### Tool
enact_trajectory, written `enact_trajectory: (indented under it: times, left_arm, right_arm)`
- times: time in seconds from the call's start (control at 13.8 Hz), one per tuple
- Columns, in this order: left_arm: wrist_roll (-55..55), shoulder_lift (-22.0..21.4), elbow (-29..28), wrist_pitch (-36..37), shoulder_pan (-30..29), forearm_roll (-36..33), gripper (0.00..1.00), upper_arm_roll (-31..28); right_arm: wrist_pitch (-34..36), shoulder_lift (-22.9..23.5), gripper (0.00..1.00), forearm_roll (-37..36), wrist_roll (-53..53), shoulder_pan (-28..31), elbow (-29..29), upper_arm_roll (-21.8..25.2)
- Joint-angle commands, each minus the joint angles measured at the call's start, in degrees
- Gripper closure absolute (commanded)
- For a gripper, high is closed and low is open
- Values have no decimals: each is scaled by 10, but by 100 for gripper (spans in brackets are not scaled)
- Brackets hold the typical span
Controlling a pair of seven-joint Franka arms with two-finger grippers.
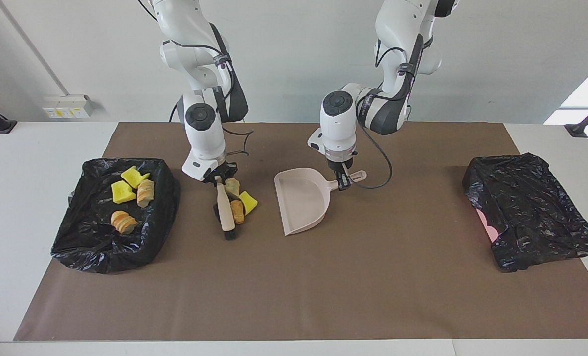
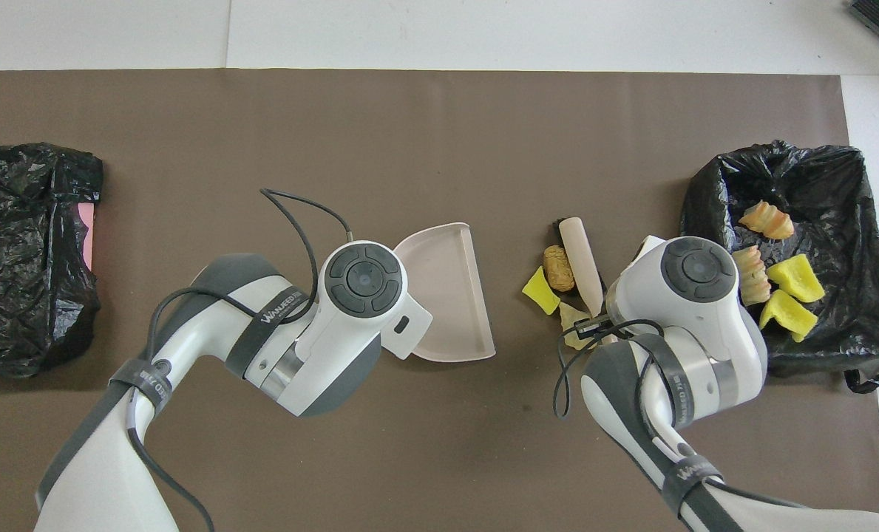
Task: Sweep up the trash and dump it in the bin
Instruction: 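Sweep the remaining debris toward the dustpan with the right gripper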
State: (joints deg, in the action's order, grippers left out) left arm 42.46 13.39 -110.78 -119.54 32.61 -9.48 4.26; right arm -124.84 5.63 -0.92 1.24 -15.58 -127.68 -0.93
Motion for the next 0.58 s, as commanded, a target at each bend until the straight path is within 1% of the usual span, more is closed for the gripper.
enact_trajectory:
  times: [0.0,0.29,0.43,0.51]
  left_arm:
    - [-17,-24,-36,-10,7,-12,100,-6]
    - [-22,-29,-44,-10,6,-12,100,-6]
    - [-22,-29,-45,-11,5,-12,100,-6]
    - [-22,-29,-46,-11,5,-11,100,-6]
  right_arm:
    - [-10,15,100,60,2,-49,-4,-2]
    - [0,3,100,148,40,-116,-6,-2]
    - [1,1,100,159,93,-145,0,-3]
    - [13,2,100,159,107,-152,8,-3]
